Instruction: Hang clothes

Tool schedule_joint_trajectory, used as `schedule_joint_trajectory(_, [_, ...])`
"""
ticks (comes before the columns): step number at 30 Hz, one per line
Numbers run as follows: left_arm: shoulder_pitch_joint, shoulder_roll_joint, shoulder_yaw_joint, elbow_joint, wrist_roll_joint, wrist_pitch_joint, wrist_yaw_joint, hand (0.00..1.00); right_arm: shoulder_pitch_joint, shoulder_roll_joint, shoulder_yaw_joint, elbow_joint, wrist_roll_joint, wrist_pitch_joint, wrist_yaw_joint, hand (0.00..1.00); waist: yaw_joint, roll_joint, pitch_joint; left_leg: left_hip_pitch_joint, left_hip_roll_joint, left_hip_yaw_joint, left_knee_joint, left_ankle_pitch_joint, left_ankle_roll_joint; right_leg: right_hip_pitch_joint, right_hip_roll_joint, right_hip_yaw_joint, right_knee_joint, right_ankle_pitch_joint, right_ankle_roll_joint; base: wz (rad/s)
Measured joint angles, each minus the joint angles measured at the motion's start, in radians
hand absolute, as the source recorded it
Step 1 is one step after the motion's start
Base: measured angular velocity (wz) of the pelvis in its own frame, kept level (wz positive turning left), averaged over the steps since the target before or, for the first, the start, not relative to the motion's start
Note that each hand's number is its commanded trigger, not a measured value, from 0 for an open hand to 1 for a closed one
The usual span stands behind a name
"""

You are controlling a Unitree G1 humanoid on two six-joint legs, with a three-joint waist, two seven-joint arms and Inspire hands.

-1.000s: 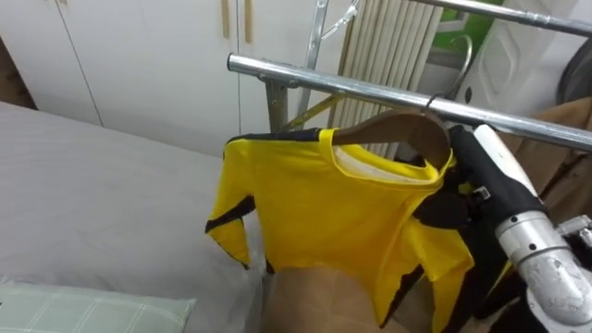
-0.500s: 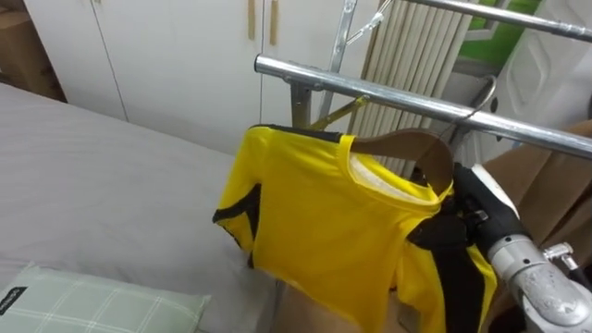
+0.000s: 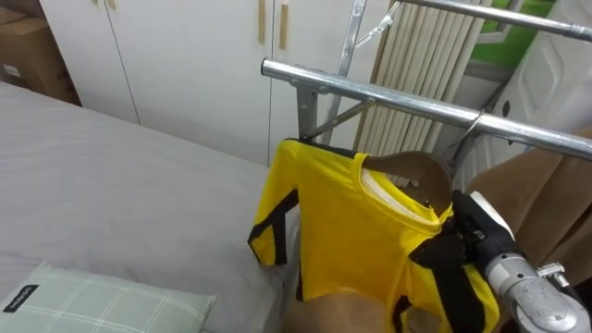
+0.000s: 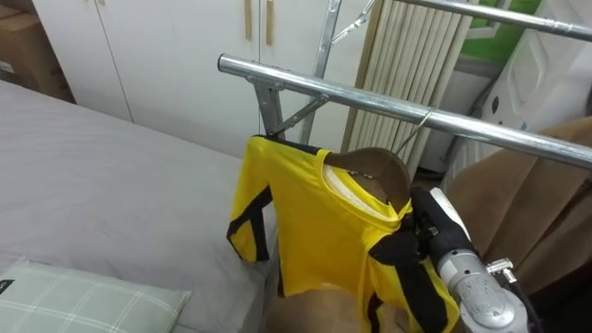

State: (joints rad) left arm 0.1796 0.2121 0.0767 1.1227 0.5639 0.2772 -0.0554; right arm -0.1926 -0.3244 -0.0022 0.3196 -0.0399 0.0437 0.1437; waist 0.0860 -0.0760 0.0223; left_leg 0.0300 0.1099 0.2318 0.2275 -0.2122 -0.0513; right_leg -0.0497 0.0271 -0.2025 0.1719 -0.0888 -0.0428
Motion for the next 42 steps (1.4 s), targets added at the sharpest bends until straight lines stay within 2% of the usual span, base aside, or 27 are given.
schedule_joint_trajectory(4, [0.000, 0.000, 0.000, 0.000, 0.000, 0.000, 0.000, 0.00, -0.009, 0.000, -0.001, 0.055, -0.003, -0.033, -0.001, 1.00, -0.001, 0.000, -0.0002, 0.000, 0.000, -0.001, 0.002, 0.000, 0.000, 0.001, -0.001, 0.000, 0.001, 0.000, 0.000, 0.00])
schedule_joint_trajectory(8, [0.000, 0.000, -0.001, 0.000, -0.001, 0.000, 0.000, 0.00, -0.026, 0.000, -0.001, 0.092, -0.005, -0.046, 0.002, 1.00, -0.002, 0.000, -0.0003, 0.001, 0.000, -0.002, 0.004, 0.000, 0.000, 0.002, -0.001, 0.000, 0.001, 0.000, 0.000, 0.00])
schedule_joint_trajectory(10, [-0.001, 0.000, 0.001, 0.000, 0.000, 0.000, 0.000, 0.00, -0.042, 0.000, -0.001, 0.136, -0.005, -0.067, 0.004, 1.00, -0.006, 0.000, -0.0002, 0.002, -0.001, -0.015, 0.009, 0.000, 0.000, 0.007, -0.001, -0.009, 0.001, 0.000, 0.000, 0.10])
schedule_joint_trajectory(15, [-0.005, 0.001, 0.001, 0.000, 0.000, 0.000, 0.000, 0.00, -0.044, 0.000, -0.003, 0.158, -0.003, -0.079, 0.012, 1.00, -0.006, 0.000, -0.0007, 0.000, -0.001, -0.020, 0.012, 0.000, 0.000, 0.006, -0.003, -0.012, 0.001, -0.003, -0.002, 0.03])
schedule_joint_trajectory(23, [-0.005, 0.000, 0.020, 0.000, 0.000, 0.000, 0.000, 0.00, -0.042, 0.006, -0.005, 0.173, -0.018, -0.075, 0.013, 1.00, -0.009, -0.001, -0.0042, 0.000, -0.001, -0.017, 0.012, 0.001, -0.002, 0.006, -0.004, -0.012, 0.015, -0.004, -0.002, 0.00])
schedule_joint_trajectory(25, [-0.005, 0.000, 0.021, 0.000, 0.000, 0.000, 0.000, 0.00, -0.042, 0.007, -0.005, 0.177, -0.018, -0.075, 0.013, 0.59, -0.009, -0.002, -0.0069, 0.001, -0.001, -0.018, 0.012, 0.001, -0.002, 0.006, -0.004, -0.012, 0.015, -0.004, -0.002, 0.00])
schedule_joint_trajectory(26, [-0.005, 0.000, 0.021, 0.000, 0.000, 0.000, 0.000, 0.00, -0.042, 0.007, -0.005, 0.177, -0.018, -0.075, 0.013, 0.26, -0.008, -0.002, -0.0071, 0.001, -0.001, -0.018, 0.012, 0.001, -0.002, 0.007, -0.004, -0.012, 0.015, -0.004, -0.002, 0.00])
schedule_joint_trajectory(27, [-0.005, 0.000, 0.021, 0.000, 0.000, 0.000, 0.000, 0.00, -0.042, 0.007, -0.005, 0.177, -0.018, -0.074, 0.013, 0.00, -0.009, -0.002, -0.0073, 0.001, -0.001, -0.019, 0.012, 0.001, -0.002, 0.007, -0.004, -0.012, 0.015, -0.004, -0.003, 0.00])
schedule_joint_trajectory(32, [-0.005, 0.000, 0.021, 0.000, 0.000, 0.000, 0.000, 0.00, -0.041, 0.007, -0.005, 0.179, -0.018, -0.071, 0.012, 0.00, -0.008, -0.002, -0.0082, 0.003, -0.002, -0.018, 0.012, 0.002, -0.002, 0.009, -0.004, -0.012, 0.015, -0.004, -0.003, 0.00])
schedule_joint_trajectory(36, [0.001, -0.002, 0.020, 0.001, -0.003, 0.001, 0.000, 0.00, -0.036, 0.008, -0.005, 0.184, -0.016, -0.042, 0.011, 0.00, -0.004, -0.001, -0.0083, 0.018, -0.002, -0.016, 0.008, 0.002, -0.002, 0.020, -0.004, -0.010, 0.015, -0.006, -0.002, 0.00])
schedule_joint_trajectory(42, [0.006, -0.004, 0.020, 0.000, -0.003, 0.001, 0.000, 0.00, -0.016, 0.013, -0.020, 0.184, -0.001, -0.027, 0.011, 0.00, -0.004, 0.001, -0.0103, 0.025, -0.002, -0.013, 0.008, 0.002, -0.002, 0.024, -0.004, -0.006, 0.015, -0.006, -0.002, -0.01])
